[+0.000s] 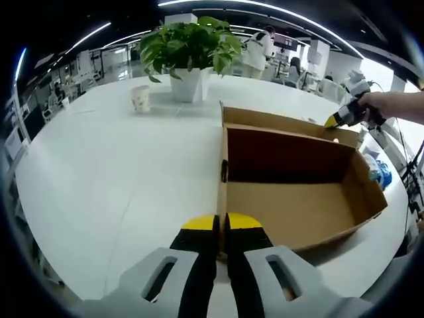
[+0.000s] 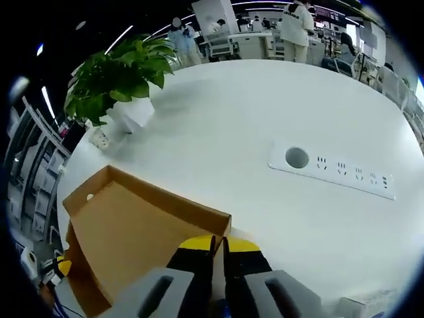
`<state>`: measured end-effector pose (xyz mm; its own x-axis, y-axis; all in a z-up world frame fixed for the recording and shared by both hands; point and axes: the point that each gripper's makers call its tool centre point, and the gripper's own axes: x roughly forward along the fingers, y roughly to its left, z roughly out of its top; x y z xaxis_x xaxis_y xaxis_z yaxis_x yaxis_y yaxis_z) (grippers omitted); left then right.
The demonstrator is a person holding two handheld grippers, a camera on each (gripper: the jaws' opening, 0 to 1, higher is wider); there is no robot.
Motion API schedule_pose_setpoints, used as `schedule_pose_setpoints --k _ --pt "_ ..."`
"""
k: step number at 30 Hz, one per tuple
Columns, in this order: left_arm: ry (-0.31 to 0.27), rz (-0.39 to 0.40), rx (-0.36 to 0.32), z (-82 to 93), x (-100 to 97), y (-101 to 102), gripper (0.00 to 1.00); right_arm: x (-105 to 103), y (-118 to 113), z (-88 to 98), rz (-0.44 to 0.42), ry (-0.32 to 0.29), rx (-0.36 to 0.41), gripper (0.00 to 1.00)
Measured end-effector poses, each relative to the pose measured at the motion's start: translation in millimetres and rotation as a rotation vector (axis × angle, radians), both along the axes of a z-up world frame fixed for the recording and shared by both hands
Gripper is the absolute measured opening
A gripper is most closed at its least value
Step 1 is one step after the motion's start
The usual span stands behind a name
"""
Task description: Operate the shoe box by opening the lid, removing the specified soft item, and placing it in the target area until the item is outside and the box remains undamaged.
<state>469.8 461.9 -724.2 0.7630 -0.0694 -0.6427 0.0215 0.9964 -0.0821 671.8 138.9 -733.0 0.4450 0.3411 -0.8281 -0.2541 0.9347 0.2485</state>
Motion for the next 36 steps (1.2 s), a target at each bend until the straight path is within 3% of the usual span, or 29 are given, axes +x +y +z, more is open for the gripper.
schedule_pose_setpoints --k 18,36 --pt "0.002 0.012 -0.010 -0.6 -0.5 -0.5 0.02 0.8 -2.1 14.2 -0.029 -0.046 -0.025 0.00" --pt "0.007 0.010 -0.021 -1.1 -0.5 -0.7 0.02 -1.2 -3.1 35.1 -0.063 -0.075 0.010 0.00"
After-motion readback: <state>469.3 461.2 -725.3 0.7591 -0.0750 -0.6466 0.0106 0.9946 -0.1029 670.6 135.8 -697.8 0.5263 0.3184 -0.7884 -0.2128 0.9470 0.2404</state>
